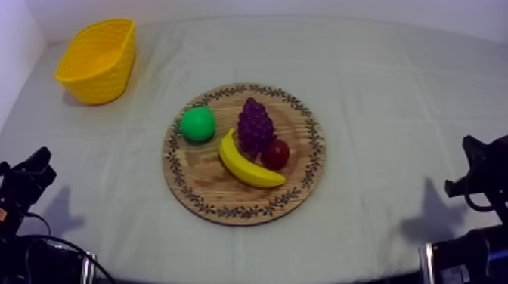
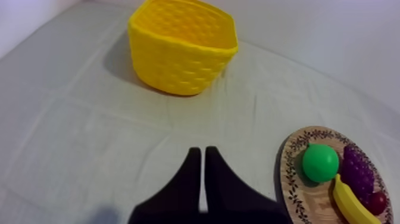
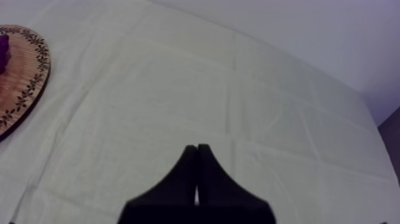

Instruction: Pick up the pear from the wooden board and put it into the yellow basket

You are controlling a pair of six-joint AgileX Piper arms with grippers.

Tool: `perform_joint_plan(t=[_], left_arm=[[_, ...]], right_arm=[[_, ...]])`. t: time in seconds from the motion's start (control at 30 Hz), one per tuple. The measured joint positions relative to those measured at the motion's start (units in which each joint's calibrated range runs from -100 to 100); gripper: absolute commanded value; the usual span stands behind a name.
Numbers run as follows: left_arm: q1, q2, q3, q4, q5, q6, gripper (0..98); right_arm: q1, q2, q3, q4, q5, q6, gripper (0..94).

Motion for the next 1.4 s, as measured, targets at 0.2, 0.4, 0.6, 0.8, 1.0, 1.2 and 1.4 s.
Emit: perform_joint_plan(t=[0.2, 0.4, 0.6, 0.8, 1.0, 1.2, 1.4], left_arm=[[0.0, 0.0, 0.0, 0.0, 0.0, 0.0, 0.0], [0.0, 0.0, 0.0, 0.0, 0.0, 0.0, 0.0], [0.28, 0.0, 0.0, 0.0, 0.0, 1.51, 0.0], [3.63, -0.1, 0.07, 0.17, 0.0, -0.62, 0.0], [9.6, -0.12, -0.44, 0.24, 0.37, -2.33, 0.0], [13.27, 3.68, -2.21, 3.24, 1.56, -1.16, 0.0], [13.69, 12.76, -7.44, 8.07, 5.22, -5.66, 0.0]], right_arm=[[0.0, 0.0, 0.0, 0.0, 0.0, 0.03, 0.4], [0.0, 0.0, 0.0, 0.0, 0.0, 0.03, 0.4], [0.0, 0.0, 0.0, 0.0, 0.07, 0.03, 0.4], [0.0, 0.0, 0.0, 0.0, 0.07, 0.03, 0.4], [0.0, 0.0, 0.0, 0.0, 0.07, 0.03, 0.4], [0.0, 0.0, 0.0, 0.0, 0.07, 0.03, 0.4], [0.0, 0.0, 0.0, 0.0, 0.07, 0.03, 0.4]])
